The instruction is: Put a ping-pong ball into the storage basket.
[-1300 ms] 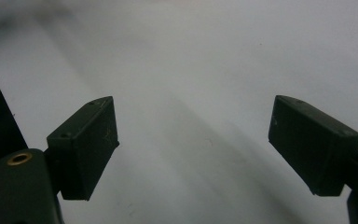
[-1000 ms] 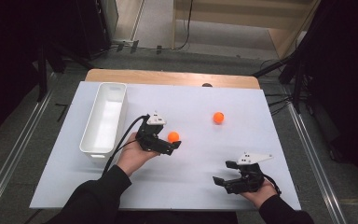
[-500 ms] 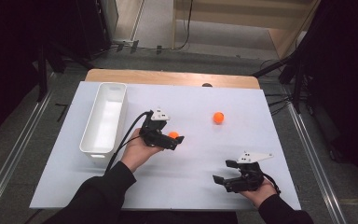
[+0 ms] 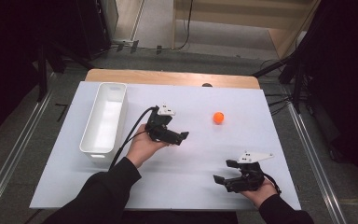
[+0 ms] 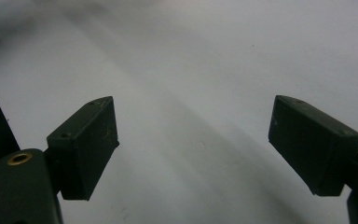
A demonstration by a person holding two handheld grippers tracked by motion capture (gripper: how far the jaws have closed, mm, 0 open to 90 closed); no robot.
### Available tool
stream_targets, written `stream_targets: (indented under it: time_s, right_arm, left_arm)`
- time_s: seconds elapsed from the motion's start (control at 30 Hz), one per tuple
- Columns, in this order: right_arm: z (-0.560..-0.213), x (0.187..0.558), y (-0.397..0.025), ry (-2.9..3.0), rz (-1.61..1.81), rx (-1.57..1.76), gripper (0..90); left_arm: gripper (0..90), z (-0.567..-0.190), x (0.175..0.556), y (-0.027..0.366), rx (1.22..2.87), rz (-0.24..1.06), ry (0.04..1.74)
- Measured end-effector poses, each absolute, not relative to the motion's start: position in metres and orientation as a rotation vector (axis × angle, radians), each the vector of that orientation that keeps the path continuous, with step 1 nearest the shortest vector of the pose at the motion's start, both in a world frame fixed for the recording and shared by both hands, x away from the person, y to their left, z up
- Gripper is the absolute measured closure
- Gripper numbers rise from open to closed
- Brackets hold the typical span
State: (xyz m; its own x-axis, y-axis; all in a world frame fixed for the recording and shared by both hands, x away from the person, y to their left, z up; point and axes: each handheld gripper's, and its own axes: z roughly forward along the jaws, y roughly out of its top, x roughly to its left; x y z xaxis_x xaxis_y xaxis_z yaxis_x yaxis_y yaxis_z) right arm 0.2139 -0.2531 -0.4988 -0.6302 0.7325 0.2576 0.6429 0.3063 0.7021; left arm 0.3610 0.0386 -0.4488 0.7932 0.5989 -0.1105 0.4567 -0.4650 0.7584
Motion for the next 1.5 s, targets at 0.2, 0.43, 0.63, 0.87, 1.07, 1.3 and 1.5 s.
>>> stream_targets:
  time_s: [0.2,0.43,0.63,0.87,1.07,1.3,1.5]
  right_arm:
    - [-0.499,0.213,-0.253,2.450,1.226,1.296,14.3]
    - [-0.498,0.212,-0.254,2.454,1.230,1.293,14.3]
    - [-0.498,0.212,-0.254,2.449,1.232,1.288,14.3]
    - [-0.498,0.212,-0.253,2.450,1.229,1.287,14.3]
    - [-0.498,0.212,-0.253,2.456,1.228,1.278,14.3]
    - [-0.498,0.212,-0.254,2.456,1.224,1.274,14.3]
    - [-0.498,0.211,-0.254,2.459,1.218,1.270,14.3]
  left_arm:
    - [5.3,-0.453,0.362,0.036,2.133,0.226,0.766]
    - [5.3,-0.464,0.363,0.035,2.160,0.247,0.764]
    - [5.3,-0.478,0.365,0.035,2.183,0.264,0.771]
    - [5.3,-0.488,0.366,0.037,2.203,0.277,0.791]
    - [5.3,-0.499,0.367,0.037,2.238,0.303,0.819]
    - [5.2,-0.516,0.362,0.036,2.289,0.356,0.797]
    - [5.2,-0.516,0.363,0.037,2.291,0.352,0.797]
